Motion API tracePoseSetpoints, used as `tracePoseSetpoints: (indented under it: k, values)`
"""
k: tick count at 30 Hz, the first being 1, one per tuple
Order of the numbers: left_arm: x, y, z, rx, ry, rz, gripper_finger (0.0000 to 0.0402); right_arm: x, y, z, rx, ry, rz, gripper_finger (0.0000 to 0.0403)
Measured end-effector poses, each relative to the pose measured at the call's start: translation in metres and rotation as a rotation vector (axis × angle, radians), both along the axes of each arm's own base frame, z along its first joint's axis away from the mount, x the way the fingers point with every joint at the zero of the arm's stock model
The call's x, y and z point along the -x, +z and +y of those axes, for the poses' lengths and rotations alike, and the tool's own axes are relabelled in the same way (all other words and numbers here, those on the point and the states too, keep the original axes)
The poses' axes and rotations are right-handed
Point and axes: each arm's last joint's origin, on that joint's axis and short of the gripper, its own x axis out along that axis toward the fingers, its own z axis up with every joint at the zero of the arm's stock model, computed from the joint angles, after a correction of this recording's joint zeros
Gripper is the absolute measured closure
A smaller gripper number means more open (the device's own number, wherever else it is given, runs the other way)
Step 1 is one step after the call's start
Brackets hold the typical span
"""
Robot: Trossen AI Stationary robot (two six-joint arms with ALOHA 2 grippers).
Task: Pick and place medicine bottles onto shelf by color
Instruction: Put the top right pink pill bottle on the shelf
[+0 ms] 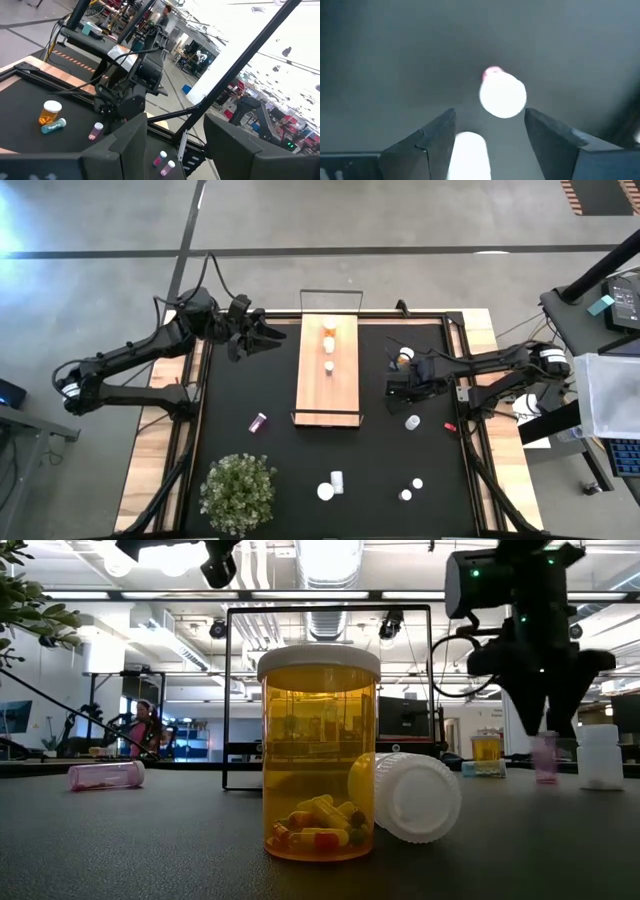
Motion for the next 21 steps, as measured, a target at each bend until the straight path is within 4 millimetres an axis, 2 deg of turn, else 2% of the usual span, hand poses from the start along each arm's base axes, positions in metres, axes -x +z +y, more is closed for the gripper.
tracePoseSetpoints:
  k: [5, 13, 21]
  values:
    - [-0.007, -0.006, 0.004, 0.019, 0.001, 0.028, 0.0221, 0.003, -0.008, 0.0, 0.0, -0.037, 0.019, 0.0184]
    - [-0.019, -0.016, 0.011, 0.05, 0.002, 0.075, 0.0221, -0.003, -0.011, -0.001, 0.02, -0.044, -0.03, 0.0215]
    - [-0.025, -0.021, 0.014, 0.063, 0.003, 0.097, 0.0221, -0.005, -0.011, -0.003, 0.056, -0.045, -0.052, 0.0199]
